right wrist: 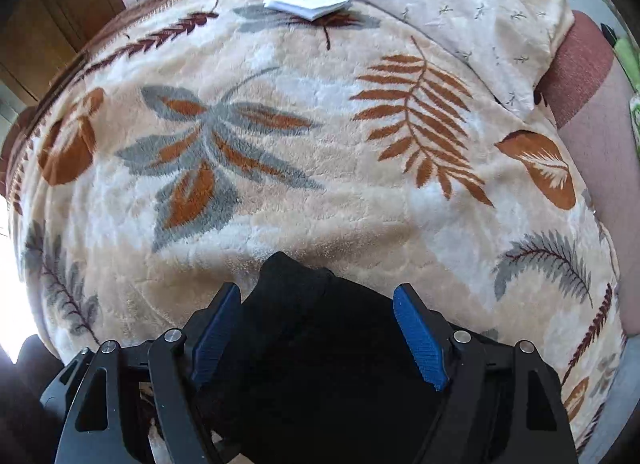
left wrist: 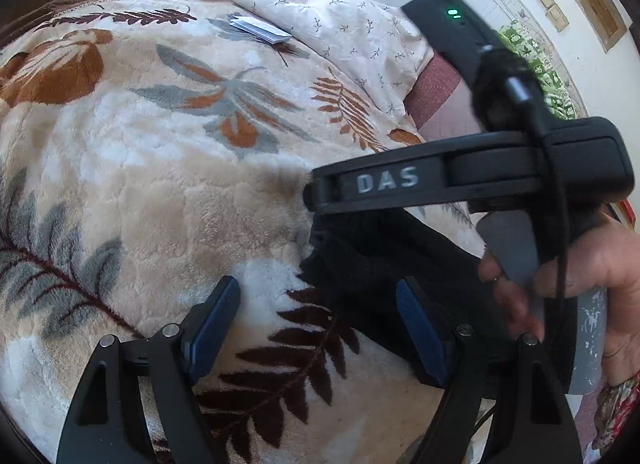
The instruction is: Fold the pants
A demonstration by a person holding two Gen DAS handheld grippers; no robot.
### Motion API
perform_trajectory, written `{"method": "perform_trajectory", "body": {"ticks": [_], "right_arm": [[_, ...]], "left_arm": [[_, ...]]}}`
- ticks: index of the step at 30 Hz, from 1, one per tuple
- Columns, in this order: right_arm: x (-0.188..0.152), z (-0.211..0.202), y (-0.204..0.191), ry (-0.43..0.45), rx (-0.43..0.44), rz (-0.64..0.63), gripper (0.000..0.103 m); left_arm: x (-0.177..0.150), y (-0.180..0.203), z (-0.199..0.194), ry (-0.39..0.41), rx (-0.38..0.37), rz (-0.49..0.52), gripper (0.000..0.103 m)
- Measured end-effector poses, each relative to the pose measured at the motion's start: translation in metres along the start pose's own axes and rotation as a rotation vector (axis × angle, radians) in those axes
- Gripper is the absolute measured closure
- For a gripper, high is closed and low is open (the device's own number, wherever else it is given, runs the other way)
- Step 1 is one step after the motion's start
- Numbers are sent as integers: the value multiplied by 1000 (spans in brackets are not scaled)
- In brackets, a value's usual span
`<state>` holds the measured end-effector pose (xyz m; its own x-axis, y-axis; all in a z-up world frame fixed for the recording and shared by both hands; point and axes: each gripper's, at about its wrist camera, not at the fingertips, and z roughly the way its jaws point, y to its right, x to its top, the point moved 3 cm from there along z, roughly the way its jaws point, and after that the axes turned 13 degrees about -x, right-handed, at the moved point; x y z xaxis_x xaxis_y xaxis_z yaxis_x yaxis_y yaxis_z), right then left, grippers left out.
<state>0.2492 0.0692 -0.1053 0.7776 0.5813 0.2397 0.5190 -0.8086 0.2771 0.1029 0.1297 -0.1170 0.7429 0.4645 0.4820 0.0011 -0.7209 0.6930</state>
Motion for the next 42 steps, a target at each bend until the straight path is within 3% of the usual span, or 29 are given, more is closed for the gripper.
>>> {"method": "perform_trajectory", "body": {"ticks": [3, 5, 7, 8, 9, 12, 22, 23, 24, 26, 29, 35, 42], "right_arm": [[3, 18, -17, -71, -47, -63, 20], [1, 20, -22, -65, -69, -78, 24], [-2, 16, -19, -55, -56, -79, 40], [-4, 14, -14, -51, -72, -80, 60], [-8, 12, -6, -54, -74, -73, 73], [-17, 7, 14, -39, -35, -36, 80], [-16, -4, 15, 23, 16, 2, 81], [-15, -6, 14, 27, 18, 5, 81], [-14, -8, 15, 30, 19, 7, 81], [-15, -13, 18, 46, 36, 18, 82], [-17, -21, 24, 65, 66, 45, 82], [-27, -39, 34, 108, 97, 86, 82], [-44, -59, 76, 162, 125, 188, 82]], "left_arm": [[0, -2, 0, 0, -5, -9, 24], [1, -2, -1, 3, -10, -12, 24], [2, -3, 0, 5, -14, -15, 24], [3, -3, 0, 7, -14, -16, 24], [4, -2, 1, 8, -14, -15, 24], [4, 0, 4, 7, -13, 0, 24], [12, 20, 39, -48, -106, 101, 21], [12, 22, 44, -65, -114, 111, 27], [11, 22, 48, -89, -130, 105, 52], [9, 16, 54, -139, -186, 48, 77], [12, 9, 52, -142, -245, -19, 79], [15, 39, 41, -139, -273, 42, 80], [17, 83, 52, -147, -285, 60, 80]]}}
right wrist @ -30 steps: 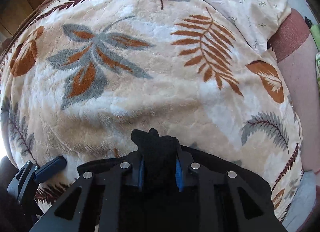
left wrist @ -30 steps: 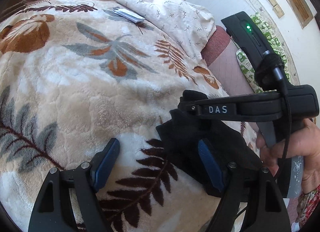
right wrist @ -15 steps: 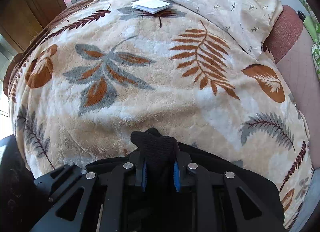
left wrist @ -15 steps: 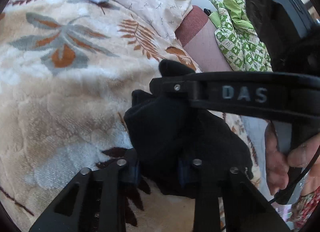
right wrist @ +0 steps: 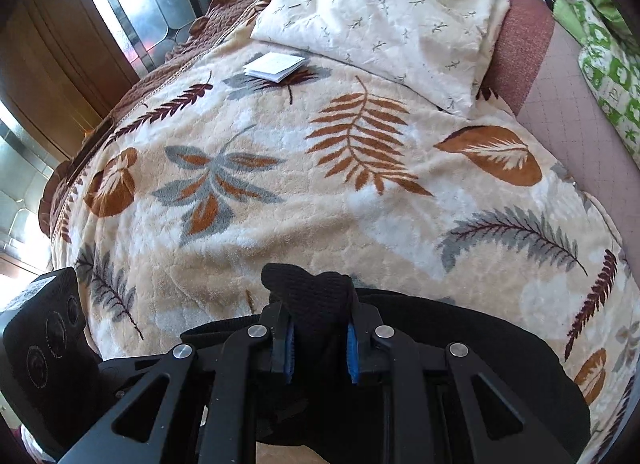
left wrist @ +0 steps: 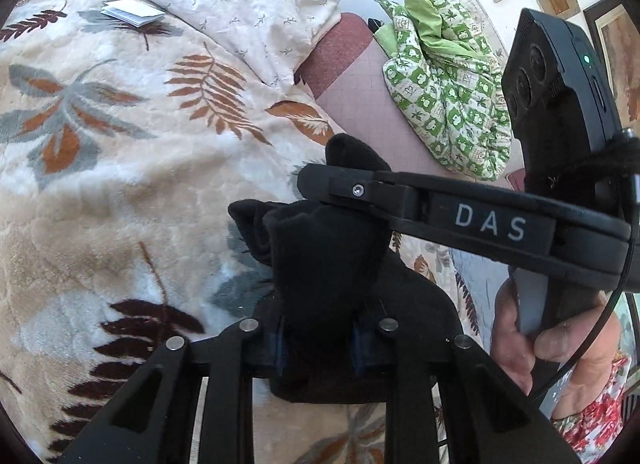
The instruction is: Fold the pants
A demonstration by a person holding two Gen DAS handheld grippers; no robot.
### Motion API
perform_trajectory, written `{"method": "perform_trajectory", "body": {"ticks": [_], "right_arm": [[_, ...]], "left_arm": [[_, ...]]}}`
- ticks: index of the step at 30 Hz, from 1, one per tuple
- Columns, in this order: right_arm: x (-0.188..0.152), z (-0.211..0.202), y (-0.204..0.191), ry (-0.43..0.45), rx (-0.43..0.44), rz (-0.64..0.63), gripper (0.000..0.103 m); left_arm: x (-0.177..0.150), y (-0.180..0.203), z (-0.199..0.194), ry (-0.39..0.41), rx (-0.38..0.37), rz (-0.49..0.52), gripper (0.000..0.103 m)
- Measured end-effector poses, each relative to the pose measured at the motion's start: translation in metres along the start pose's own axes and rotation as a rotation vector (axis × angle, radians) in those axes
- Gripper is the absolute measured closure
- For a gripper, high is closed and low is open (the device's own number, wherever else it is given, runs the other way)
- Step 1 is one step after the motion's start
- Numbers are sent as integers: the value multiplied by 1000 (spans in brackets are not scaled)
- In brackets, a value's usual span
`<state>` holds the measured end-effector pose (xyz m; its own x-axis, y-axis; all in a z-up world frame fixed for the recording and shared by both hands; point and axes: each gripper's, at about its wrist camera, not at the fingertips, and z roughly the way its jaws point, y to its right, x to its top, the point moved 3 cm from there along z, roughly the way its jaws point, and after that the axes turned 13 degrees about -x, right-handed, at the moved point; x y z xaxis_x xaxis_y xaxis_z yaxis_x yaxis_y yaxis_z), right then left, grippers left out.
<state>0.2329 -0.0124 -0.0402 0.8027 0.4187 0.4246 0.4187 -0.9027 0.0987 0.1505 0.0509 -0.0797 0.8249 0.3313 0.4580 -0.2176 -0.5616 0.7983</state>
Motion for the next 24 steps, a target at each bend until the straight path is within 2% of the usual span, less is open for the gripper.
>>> {"method": "perform_trajectory", "body": {"ticks": [7, 13, 16, 18, 20, 24], "right_arm": [[-30, -16, 76, 36, 37, 161, 82], [-77, -9, 145, 37, 72, 317, 82], [-108, 2, 178, 39, 73, 403, 76], [-126, 6, 196, 49, 10, 444, 56], [-141, 3, 213, 73, -40, 479, 43], [-171, -15, 253, 122, -101, 612, 40]], "left_arm": [[-10, 49, 52, -68, -6, 51, 80], [-41, 77, 112, -166, 26, 89, 80], [-59, 84, 136, -220, 57, 121, 71], [-69, 87, 143, -249, 62, 123, 54], [-77, 92, 143, -262, 55, 139, 50], [-86, 106, 132, -279, 61, 204, 46]]}}
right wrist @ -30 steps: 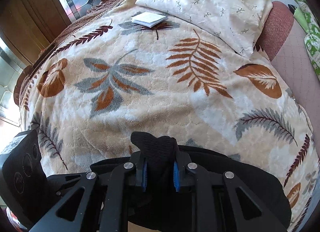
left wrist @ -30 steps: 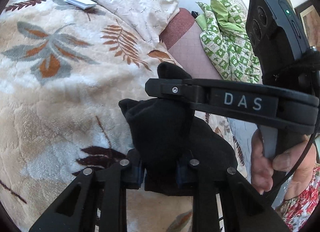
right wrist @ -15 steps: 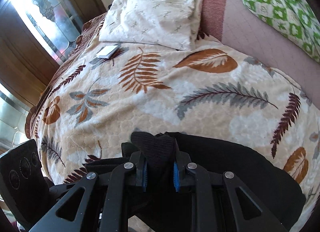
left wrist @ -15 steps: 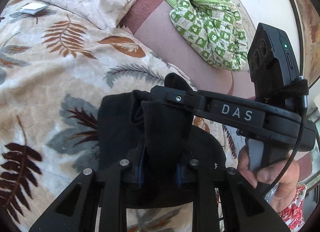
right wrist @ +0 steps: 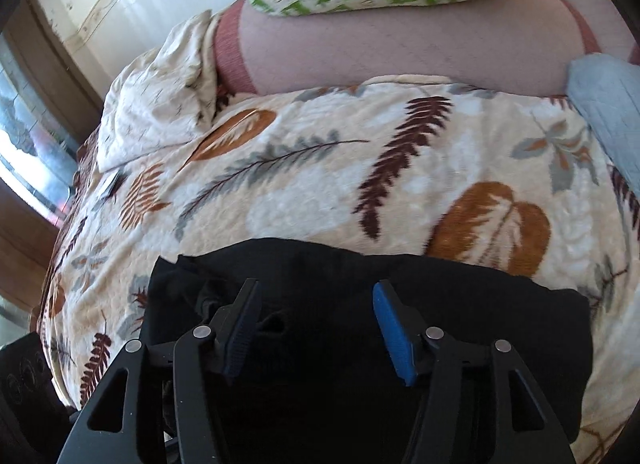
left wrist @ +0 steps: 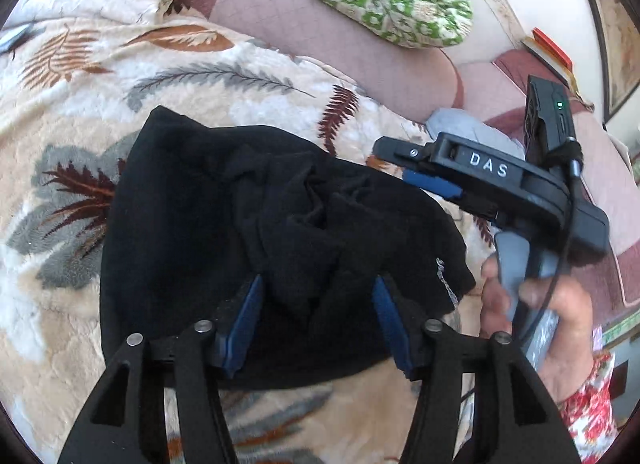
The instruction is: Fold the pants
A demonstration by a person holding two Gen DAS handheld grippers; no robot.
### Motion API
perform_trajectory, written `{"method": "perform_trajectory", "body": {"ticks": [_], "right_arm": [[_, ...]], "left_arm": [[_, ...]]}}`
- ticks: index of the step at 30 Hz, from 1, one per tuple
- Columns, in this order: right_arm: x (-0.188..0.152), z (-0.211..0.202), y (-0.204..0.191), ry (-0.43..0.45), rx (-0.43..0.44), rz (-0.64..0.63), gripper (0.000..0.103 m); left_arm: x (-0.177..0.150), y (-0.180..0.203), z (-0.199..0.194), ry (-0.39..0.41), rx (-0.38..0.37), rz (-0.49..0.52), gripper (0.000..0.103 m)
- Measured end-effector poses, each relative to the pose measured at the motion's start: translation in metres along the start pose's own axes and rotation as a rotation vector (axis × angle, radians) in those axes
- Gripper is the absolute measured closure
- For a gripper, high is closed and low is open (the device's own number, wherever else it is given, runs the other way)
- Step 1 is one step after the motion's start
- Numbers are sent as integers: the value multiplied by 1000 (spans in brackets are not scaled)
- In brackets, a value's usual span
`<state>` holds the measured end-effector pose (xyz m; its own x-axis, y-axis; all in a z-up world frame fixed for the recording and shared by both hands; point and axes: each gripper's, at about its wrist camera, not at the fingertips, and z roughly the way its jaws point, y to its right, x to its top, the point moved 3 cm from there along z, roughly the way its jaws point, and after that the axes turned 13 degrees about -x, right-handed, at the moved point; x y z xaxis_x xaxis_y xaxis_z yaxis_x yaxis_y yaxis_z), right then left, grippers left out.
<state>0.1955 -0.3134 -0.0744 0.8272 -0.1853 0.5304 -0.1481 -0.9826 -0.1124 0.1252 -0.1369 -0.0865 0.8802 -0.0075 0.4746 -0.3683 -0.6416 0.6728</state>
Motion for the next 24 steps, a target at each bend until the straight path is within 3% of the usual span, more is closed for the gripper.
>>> {"method": "perform_trajectory", "body": {"ticks": [3, 6, 10, 13, 18, 20, 24], "right_arm": [[2, -18, 18, 44, -18, 44, 40], [1, -44, 15, 90, 21, 61, 40], [-11, -66, -19, 93, 217, 47, 40], [-25, -57, -52, 9, 407, 62, 40], [-52, -16, -86, -108, 543, 125, 40], [-59, 2, -83, -130, 502, 160, 40], [-66, 16, -41, -110, 186, 193, 40]], "left_arm": [[-8, 7, -17, 11, 10, 40, 46], [-17, 6, -39, 32, 33, 53, 46], [-26, -12, -73, 77, 90, 14, 45], [-33, -31, -94, 112, 123, -40, 45], [-42, -57, -117, 141, 158, -98, 45], [-45, -64, -123, 151, 172, -104, 45], [-47, -74, -132, 165, 201, -97, 45]]}}
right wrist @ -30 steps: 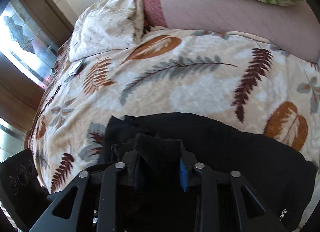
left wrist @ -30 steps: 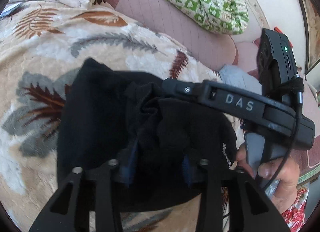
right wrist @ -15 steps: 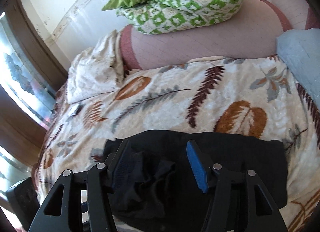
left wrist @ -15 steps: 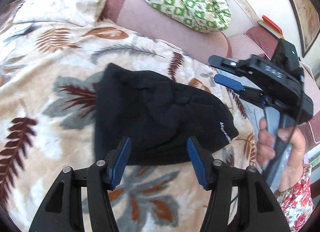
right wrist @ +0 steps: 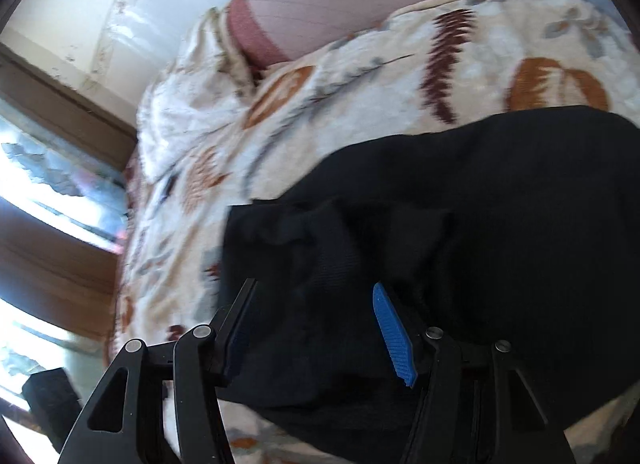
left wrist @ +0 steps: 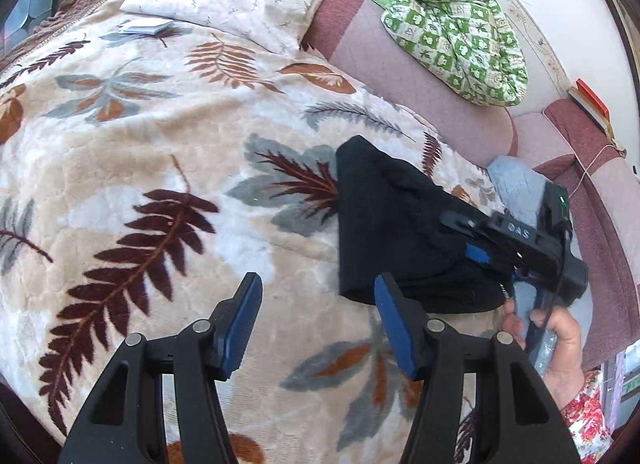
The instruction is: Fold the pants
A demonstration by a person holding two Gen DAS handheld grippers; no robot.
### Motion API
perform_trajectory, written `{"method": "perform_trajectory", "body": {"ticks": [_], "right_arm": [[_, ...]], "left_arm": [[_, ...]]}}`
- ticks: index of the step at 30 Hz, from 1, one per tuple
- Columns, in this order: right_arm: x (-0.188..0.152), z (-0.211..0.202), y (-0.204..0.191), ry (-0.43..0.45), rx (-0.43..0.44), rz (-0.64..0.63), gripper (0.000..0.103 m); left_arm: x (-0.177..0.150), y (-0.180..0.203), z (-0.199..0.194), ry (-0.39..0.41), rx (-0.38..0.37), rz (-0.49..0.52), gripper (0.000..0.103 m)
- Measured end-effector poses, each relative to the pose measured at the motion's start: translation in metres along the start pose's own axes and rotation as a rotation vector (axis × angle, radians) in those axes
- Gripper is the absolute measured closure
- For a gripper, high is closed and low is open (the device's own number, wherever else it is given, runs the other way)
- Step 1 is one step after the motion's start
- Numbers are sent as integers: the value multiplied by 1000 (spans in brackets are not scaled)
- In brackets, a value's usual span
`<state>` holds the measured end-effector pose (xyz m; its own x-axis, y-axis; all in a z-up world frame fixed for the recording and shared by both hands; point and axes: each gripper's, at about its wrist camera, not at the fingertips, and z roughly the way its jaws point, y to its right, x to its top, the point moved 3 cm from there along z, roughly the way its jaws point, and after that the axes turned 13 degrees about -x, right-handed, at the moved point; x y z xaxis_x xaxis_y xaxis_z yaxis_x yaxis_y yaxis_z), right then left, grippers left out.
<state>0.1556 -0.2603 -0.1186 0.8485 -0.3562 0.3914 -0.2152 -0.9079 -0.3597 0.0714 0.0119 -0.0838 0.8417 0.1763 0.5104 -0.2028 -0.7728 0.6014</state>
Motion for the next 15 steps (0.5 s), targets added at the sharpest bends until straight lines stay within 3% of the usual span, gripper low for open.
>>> {"method": "perform_trajectory", "body": {"ticks": [2, 4, 8, 11, 13, 15], "right_arm": [[-1, -6, 26, 18, -73, 61, 40], [0, -20, 42, 55, -87, 111, 40], [16, -45, 26, 156, -138, 58, 38], [23, -44, -12, 164, -8, -9, 38], [23, -27, -36, 106, 129, -25, 38], [20, -2, -46, 26, 203, -12, 38]], "left_arm": [[1, -4, 1, 3, 6, -6, 45], [1, -9, 2, 1, 7, -18, 45], [0, -10, 5, -9, 25, -17, 45], [0, -8, 2, -2, 56, 11, 45], [1, -5, 0, 4, 85, 35, 45], [3, -4, -3, 10, 112, 53, 45]]}}
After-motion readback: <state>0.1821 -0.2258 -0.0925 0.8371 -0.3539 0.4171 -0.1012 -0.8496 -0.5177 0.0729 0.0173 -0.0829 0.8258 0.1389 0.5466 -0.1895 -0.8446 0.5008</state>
